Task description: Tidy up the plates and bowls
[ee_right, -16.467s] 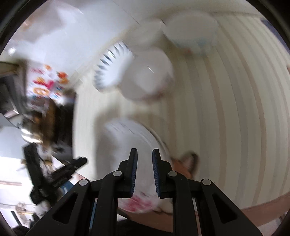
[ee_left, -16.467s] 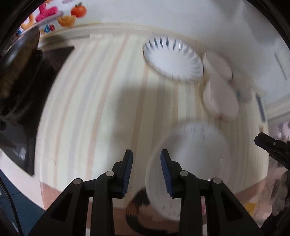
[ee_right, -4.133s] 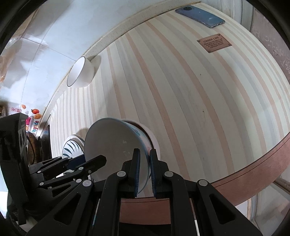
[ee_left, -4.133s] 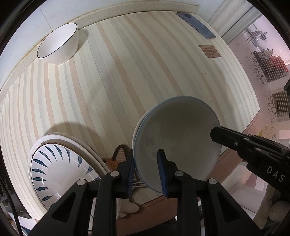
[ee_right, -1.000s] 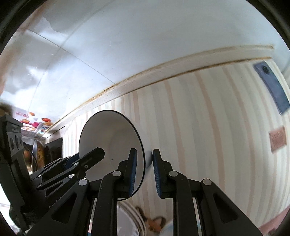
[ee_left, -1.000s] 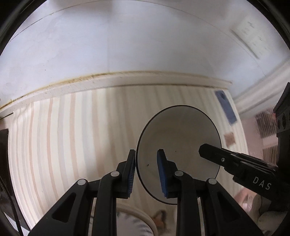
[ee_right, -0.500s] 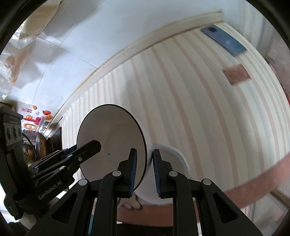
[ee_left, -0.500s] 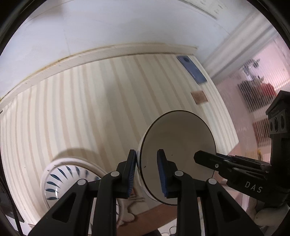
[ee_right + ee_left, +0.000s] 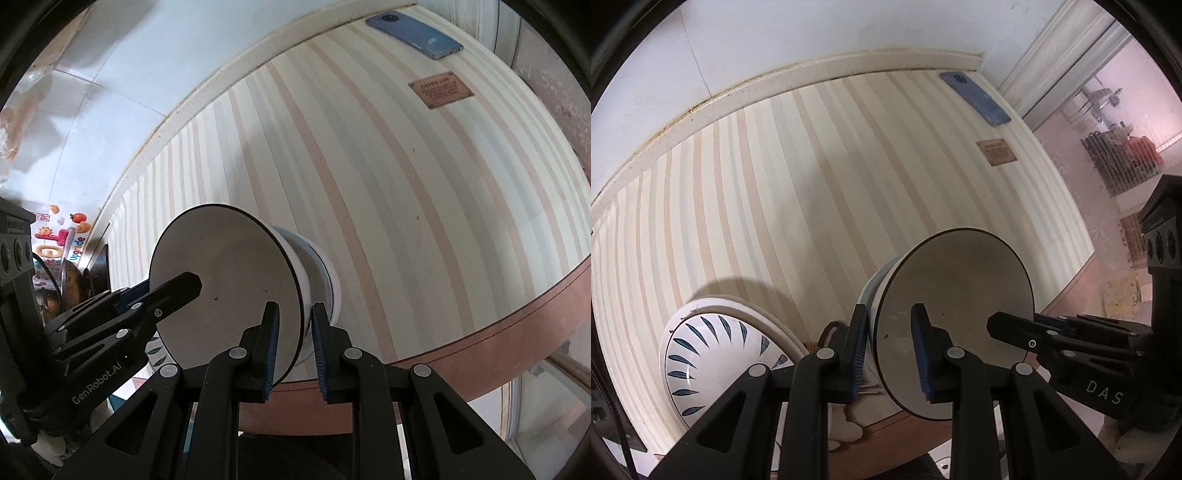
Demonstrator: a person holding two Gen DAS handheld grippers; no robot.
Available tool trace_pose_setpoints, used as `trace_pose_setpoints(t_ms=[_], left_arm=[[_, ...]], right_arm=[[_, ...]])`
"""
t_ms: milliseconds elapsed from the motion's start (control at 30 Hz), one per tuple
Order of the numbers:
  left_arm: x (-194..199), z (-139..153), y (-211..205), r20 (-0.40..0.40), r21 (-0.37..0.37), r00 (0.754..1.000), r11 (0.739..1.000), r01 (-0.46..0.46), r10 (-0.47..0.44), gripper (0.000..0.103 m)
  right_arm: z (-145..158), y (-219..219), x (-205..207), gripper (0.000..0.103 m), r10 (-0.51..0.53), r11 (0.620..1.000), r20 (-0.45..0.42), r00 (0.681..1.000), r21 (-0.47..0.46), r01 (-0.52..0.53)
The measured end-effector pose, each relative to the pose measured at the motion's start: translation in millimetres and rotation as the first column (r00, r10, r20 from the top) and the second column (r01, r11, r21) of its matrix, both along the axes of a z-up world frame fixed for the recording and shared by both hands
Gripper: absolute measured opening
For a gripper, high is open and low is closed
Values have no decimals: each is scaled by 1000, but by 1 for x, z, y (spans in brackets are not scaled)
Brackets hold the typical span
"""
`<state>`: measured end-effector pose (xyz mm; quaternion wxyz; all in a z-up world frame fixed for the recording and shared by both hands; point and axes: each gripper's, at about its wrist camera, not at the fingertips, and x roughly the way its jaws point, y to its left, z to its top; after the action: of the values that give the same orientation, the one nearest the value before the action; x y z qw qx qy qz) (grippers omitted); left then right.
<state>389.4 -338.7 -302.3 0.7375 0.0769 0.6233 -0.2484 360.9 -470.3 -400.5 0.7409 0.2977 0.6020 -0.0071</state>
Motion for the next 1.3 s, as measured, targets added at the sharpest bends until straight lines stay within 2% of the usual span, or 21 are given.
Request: trace_pose_setpoints(t_ms=[233, 633, 1000, 1033, 1133, 1233, 1300], left_arm=[[-2, -14, 1, -9, 43, 1000, 999, 9, -9, 21], [-3, -23, 1, -18, 59, 1000, 998, 25, -24, 21], [-7, 0, 7, 20, 42, 999, 999, 32, -33, 22], [-9, 7, 10, 28, 37, 999, 999, 33, -34, 22], [-13, 28, 17, 59, 19, 998, 999, 36, -37, 22], [-19, 52, 25, 90, -14, 995, 999, 38, -37, 22], [-22, 66, 30, 111, -31, 993, 999, 43, -40, 28]], right_arm=[[-14, 7, 6, 20, 26, 999, -21, 999, -19, -26], [-6, 14, 16, 22, 50, 993, -23, 998, -109, -53], [-3, 11, 15, 27, 3, 996, -25, 1000, -90, -5], [3, 13, 13, 29, 0, 995, -14, 1000, -103, -2], [26, 17, 4, 51, -5, 989, 24, 1000, -147, 8], [52, 20, -7, 64, -17, 984, 66, 998, -173, 29], [71, 22, -17, 73, -32, 982, 96, 995, -182, 49]])
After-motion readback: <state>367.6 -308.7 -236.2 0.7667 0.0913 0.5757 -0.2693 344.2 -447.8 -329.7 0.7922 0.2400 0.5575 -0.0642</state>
